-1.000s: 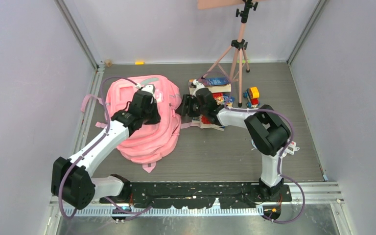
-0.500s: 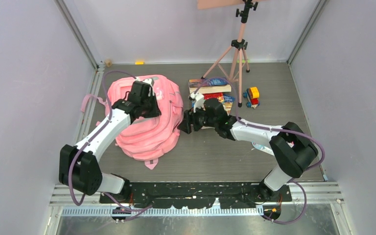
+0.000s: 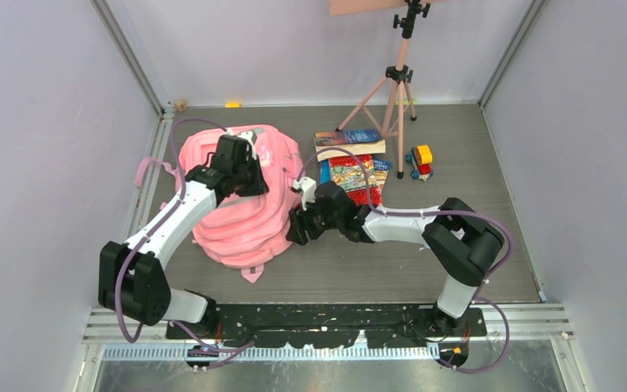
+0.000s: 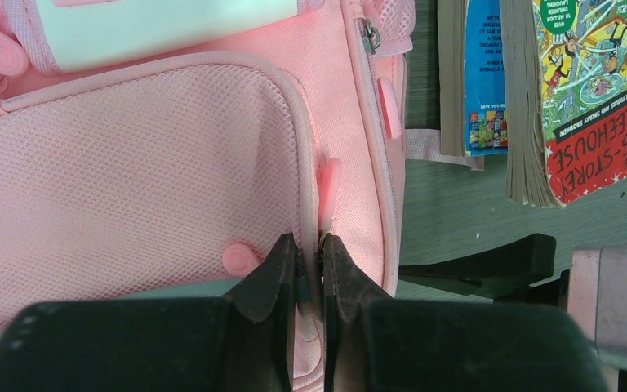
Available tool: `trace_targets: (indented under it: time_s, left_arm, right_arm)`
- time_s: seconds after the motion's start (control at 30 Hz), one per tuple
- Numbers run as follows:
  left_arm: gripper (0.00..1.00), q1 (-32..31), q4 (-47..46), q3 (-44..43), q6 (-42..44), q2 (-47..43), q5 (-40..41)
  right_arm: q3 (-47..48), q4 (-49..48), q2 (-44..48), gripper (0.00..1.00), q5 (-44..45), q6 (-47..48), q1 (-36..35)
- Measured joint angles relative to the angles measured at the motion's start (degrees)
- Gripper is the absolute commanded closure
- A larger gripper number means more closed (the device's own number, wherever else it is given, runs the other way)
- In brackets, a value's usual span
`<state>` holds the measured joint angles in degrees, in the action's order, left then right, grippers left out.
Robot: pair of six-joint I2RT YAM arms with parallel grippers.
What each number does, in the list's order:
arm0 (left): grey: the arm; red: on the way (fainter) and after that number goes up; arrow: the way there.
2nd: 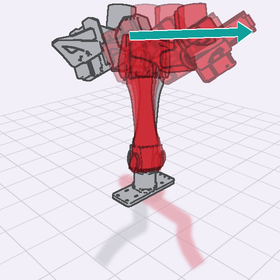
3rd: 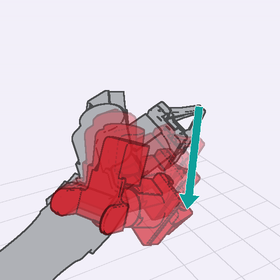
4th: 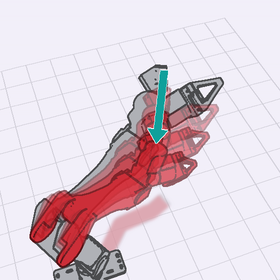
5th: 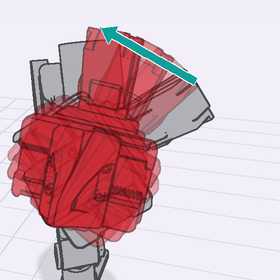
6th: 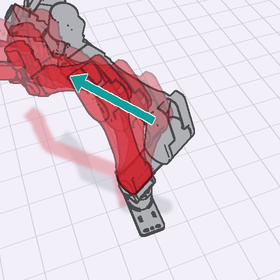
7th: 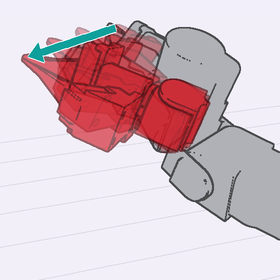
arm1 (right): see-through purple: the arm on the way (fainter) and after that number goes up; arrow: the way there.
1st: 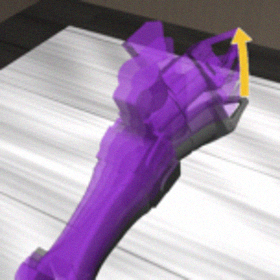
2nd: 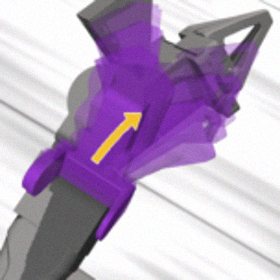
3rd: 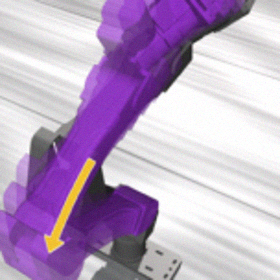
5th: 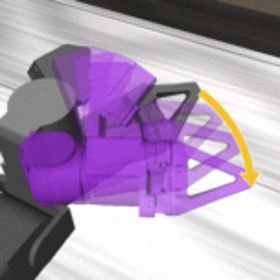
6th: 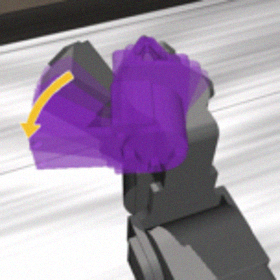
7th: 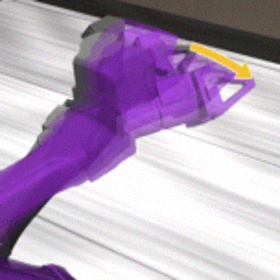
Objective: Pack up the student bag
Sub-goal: Unzip the student bag at the center of the board.
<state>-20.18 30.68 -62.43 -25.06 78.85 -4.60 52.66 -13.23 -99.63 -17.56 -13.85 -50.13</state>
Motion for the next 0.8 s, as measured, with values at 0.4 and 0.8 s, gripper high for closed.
trace_targets:
  time_s: [0.4,0.8]
  left_arm:
    - [1.00,0.0,0.0,0.0,0.2,0.0,-0.1]
    - [1.00,0.0,0.0,0.0,0.5,0.0,-0.2]
  right_arm:
    - [0.3,1.6,-0.2,0.36,0.9,0.5,2.6]
    - [6.1,2.6,-5.9,0.59,-2.1,1.9,3.4]
